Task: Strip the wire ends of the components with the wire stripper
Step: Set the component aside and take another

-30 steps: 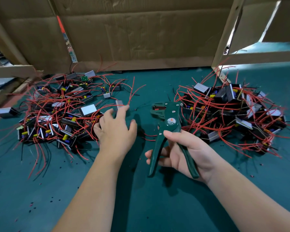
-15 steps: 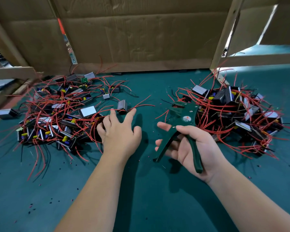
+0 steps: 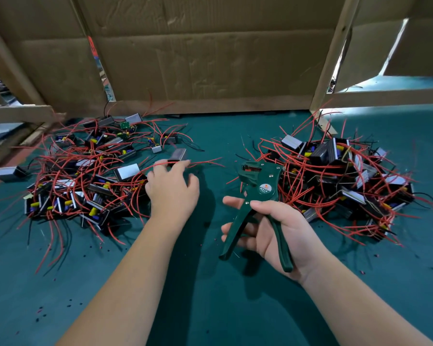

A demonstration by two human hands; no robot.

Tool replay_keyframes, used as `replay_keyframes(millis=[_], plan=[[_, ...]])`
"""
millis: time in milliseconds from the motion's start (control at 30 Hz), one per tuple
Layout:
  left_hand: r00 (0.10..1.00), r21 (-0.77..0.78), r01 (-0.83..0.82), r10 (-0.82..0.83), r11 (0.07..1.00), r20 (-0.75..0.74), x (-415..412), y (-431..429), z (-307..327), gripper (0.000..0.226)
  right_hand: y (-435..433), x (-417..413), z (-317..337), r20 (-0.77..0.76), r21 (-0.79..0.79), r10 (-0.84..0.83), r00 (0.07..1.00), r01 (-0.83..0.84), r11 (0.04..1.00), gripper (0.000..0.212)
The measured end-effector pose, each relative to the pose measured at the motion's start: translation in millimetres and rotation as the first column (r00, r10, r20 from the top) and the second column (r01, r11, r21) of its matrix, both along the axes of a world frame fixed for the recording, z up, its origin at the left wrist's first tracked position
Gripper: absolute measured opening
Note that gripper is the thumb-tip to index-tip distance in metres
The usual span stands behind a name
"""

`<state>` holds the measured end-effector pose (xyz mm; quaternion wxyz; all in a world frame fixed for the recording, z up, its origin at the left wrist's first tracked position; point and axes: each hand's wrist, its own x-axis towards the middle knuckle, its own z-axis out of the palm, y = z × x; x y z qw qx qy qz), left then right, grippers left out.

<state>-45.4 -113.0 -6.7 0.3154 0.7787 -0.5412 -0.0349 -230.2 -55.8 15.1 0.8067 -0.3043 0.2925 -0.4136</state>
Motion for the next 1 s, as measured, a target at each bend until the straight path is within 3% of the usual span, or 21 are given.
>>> replay_keyframes(millis=[67, 100, 167, 200, 267, 300, 400, 500, 600, 700, 833, 900, 1000], plan=[[0.942, -0.225, 0.099, -0.164, 0.969, -0.293, -1, 9, 4, 0.023, -1, 0, 1, 0.019, 0.003, -0.005, 1.000, 0.005, 1.000, 0.068], [0.844, -0.289, 0.115, -0.247, 0.950, -0.477, -3, 14, 7, 0.020, -1, 0, 1, 0.034, 0.006, -0.004, 0.999, 0.004, 1.000, 0.062], [0.514, -0.346, 0.077, -0.335, 0.935, -0.790, -8, 23, 12, 0.022, -1, -1, 2, 0.089, 0.026, -0.006, 0.996, 0.003, 1.000, 0.050], [0.347, -0.347, 0.041, -0.339, 0.937, -0.875, -10, 27, 14, 0.021, -1, -2, 3, 0.124, 0.035, -0.008, 0.992, 0.004, 0.999, 0.050], [0.087, -0.341, -0.022, -0.338, 0.940, -0.937, -13, 32, 16, 0.016, -1, -4, 2, 0.166, 0.029, -0.018, 0.986, 0.013, 0.999, 0.055], [0.000, -0.341, -0.043, -0.341, 0.939, -0.940, -15, 35, 15, 0.013, -1, -4, 2, 0.172, 0.019, -0.025, 0.985, 0.022, 1.000, 0.055], [-0.121, -0.314, -0.066, -0.320, 0.947, -0.939, -17, 39, 15, 0.014, -1, -7, 3, 0.182, 0.002, -0.054, 0.982, 0.054, 0.999, 0.051], [-0.069, -0.325, -0.036, -0.327, 0.945, -0.942, -12, 39, 17, 0.026, -2, -10, 5, 0.180, -0.001, -0.094, 0.979, 0.096, 0.995, 0.049], [0.133, -0.366, 0.084, -0.374, 0.927, -0.918, -6, 42, 15, 0.026, -3, -14, 7, 0.186, 0.007, -0.115, 0.976, 0.116, 0.993, 0.051], [0.299, -0.297, 0.291, -0.381, 0.910, -0.875, -8, 48, 16, 0.017, -2, -16, 9, 0.229, -0.010, -0.064, 0.971, 0.068, 0.998, 0.055], [0.336, -0.202, 0.547, -0.434, 0.812, -0.836, -19, 55, 15, 0.005, -1, -16, 12, 0.259, -0.093, 0.039, 0.965, -0.016, 0.996, 0.064], [0.330, -0.184, 0.615, -0.462, 0.767, -0.823, -23, 57, 13, 0.008, -1, -16, 12, 0.252, -0.094, 0.050, 0.966, -0.027, 0.995, 0.065], [0.420, -0.142, 0.655, -0.513, 0.742, -0.749, -27, 58, 9, 0.019, -1, -17, 13, 0.252, -0.089, 0.052, 0.966, -0.031, 0.996, 0.071]])
